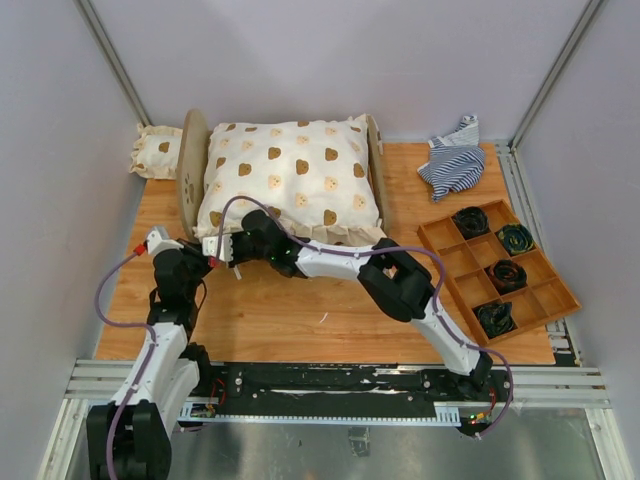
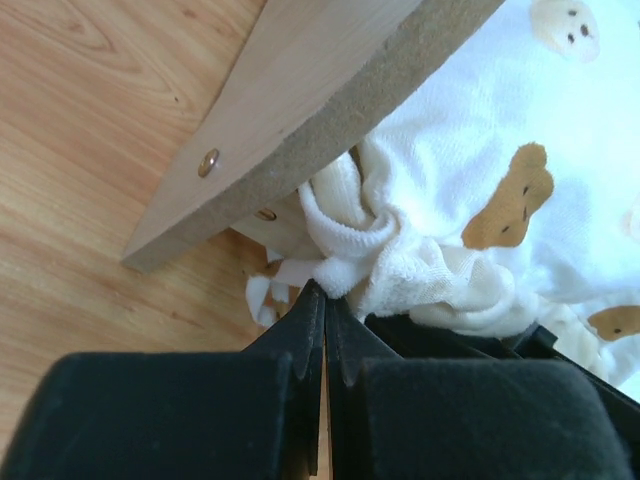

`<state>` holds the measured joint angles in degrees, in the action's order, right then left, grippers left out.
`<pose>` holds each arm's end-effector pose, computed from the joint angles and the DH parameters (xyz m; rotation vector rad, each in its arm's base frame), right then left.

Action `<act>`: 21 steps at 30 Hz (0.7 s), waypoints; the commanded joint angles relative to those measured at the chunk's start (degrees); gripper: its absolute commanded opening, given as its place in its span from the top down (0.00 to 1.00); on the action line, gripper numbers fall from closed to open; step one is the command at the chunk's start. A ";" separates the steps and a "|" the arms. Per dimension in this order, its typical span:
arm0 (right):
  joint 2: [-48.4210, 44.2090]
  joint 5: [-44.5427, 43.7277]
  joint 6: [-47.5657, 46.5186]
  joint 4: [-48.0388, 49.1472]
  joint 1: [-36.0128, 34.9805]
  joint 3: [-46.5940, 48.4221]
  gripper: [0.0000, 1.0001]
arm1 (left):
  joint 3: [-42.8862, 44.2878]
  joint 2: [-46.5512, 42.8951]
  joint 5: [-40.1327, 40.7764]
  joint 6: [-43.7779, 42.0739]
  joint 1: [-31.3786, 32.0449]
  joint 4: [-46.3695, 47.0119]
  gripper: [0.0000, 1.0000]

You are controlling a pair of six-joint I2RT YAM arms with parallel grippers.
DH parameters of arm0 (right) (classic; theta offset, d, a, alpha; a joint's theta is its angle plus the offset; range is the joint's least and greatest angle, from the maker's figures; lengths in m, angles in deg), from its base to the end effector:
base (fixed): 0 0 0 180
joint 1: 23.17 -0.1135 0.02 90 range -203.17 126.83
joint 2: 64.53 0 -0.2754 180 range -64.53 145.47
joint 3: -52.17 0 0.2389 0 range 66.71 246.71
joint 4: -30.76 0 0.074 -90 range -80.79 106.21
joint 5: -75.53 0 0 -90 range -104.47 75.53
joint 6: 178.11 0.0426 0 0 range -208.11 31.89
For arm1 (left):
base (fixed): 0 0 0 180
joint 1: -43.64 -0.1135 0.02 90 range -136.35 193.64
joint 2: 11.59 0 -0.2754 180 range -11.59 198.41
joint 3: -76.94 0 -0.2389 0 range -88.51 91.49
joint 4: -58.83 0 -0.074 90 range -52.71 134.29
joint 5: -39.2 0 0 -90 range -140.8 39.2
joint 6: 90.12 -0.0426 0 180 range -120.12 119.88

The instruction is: Set up the pet bed

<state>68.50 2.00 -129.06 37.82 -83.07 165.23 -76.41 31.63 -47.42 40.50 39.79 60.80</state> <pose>0.2626 0.4771 0.2076 -1.5213 0.9879 0.4936 0.1605 0.0133 0.2046 -0.7363 1.6900 -0.3977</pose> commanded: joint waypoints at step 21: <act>2.50 -12.44 -6.48 15.19 -2.33 -4.25 1.00 | 6.71 -5.86 -6.01 7.09 -0.51 -18.48 1.00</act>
<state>71.78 -5.91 -135.83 45.31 -85.71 164.55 -71.06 28.48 -48.14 44.34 38.98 40.56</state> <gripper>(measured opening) 0.008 0.008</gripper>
